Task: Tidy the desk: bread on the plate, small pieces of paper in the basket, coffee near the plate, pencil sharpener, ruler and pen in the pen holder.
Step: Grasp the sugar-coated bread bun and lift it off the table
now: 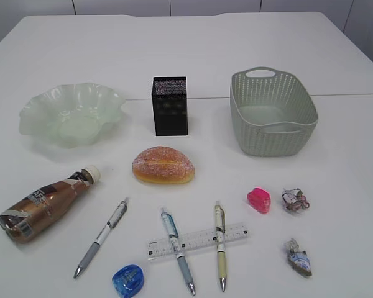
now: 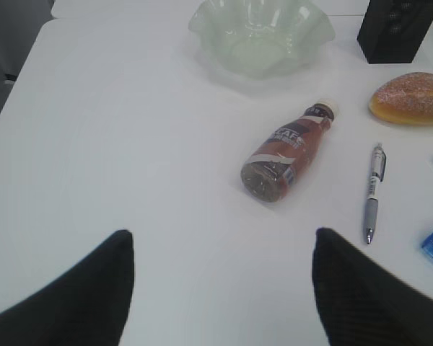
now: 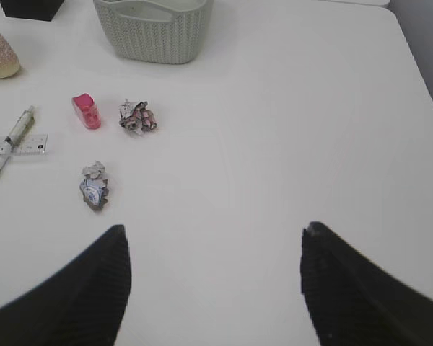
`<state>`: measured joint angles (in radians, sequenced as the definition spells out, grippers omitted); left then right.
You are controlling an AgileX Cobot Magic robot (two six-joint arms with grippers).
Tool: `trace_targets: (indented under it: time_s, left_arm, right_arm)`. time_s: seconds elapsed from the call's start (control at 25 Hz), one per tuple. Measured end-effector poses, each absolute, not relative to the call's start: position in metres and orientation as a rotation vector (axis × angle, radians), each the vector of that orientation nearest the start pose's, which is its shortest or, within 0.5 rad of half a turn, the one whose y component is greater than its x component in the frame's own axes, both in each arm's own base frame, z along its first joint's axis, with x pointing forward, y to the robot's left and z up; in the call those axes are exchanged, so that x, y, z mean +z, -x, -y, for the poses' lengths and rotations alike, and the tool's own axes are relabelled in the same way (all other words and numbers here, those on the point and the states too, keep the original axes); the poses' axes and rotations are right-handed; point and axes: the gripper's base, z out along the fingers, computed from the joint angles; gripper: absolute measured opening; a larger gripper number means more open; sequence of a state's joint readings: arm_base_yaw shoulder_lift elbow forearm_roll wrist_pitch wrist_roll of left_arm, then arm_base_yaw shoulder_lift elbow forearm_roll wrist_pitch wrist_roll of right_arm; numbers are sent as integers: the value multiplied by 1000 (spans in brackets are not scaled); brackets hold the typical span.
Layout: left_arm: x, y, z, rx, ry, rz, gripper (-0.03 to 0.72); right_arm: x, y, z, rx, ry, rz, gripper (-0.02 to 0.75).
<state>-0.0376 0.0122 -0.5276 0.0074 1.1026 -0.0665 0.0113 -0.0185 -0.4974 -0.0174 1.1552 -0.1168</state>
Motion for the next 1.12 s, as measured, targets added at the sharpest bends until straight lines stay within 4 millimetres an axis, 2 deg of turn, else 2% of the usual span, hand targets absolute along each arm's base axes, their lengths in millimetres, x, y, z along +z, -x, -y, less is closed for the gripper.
trace_targets:
  time_s: [0.92, 1.12]
  left_arm:
    - [282, 8, -1, -55, 30, -2071, 560]
    - [282, 8, -1, -55, 30, -2069, 560]
  right_arm:
    - [269, 12, 2, -80, 132, -2120, 543]
    - [280, 10, 0, 17, 14, -2030, 543]
